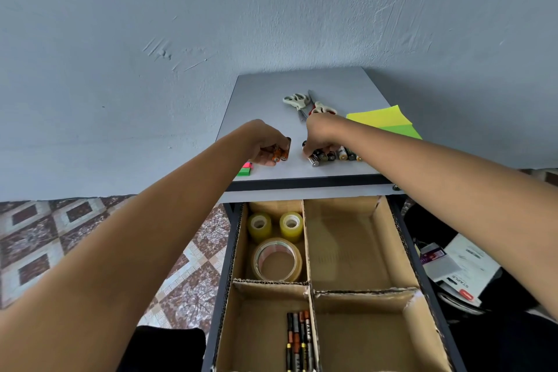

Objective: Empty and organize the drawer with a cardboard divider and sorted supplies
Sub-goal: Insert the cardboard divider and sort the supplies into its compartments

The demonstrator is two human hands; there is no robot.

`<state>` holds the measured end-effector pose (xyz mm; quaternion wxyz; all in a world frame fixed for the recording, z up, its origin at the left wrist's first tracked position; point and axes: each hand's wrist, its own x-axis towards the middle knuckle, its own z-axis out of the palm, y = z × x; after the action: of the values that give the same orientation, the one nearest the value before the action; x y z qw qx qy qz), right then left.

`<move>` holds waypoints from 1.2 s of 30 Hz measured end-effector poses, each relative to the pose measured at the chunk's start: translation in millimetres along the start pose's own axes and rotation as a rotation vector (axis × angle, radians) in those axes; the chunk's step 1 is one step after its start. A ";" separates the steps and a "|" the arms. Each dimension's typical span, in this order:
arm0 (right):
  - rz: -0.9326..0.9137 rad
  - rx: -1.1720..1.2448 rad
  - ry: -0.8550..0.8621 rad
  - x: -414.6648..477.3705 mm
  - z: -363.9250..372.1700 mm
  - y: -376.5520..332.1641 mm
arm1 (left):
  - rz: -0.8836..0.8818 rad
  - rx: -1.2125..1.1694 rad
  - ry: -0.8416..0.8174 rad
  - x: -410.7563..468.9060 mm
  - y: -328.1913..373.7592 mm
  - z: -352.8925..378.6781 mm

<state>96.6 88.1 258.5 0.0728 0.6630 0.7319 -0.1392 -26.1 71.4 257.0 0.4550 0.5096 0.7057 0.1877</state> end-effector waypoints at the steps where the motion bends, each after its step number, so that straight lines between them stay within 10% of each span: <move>1: 0.005 -0.004 0.003 0.1 0.4 -0.8 | 0.001 0.000 0.005 -0.6 -0.3 -0.4; 21: -0.027 0.342 0.136 3.6 4.0 10.7 | 0.020 -0.045 0.014 -3.4 -0.9 -0.2; 36: -0.039 1.084 -0.040 -91.3 44.3 39.7 | 0.044 -0.315 -0.243 -67.3 -74.4 13.2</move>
<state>142.5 -8.7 238.7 -0.2683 0.5889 0.5659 -0.5108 -51.4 -21.7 226.3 0.6067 0.4663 0.5963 0.2427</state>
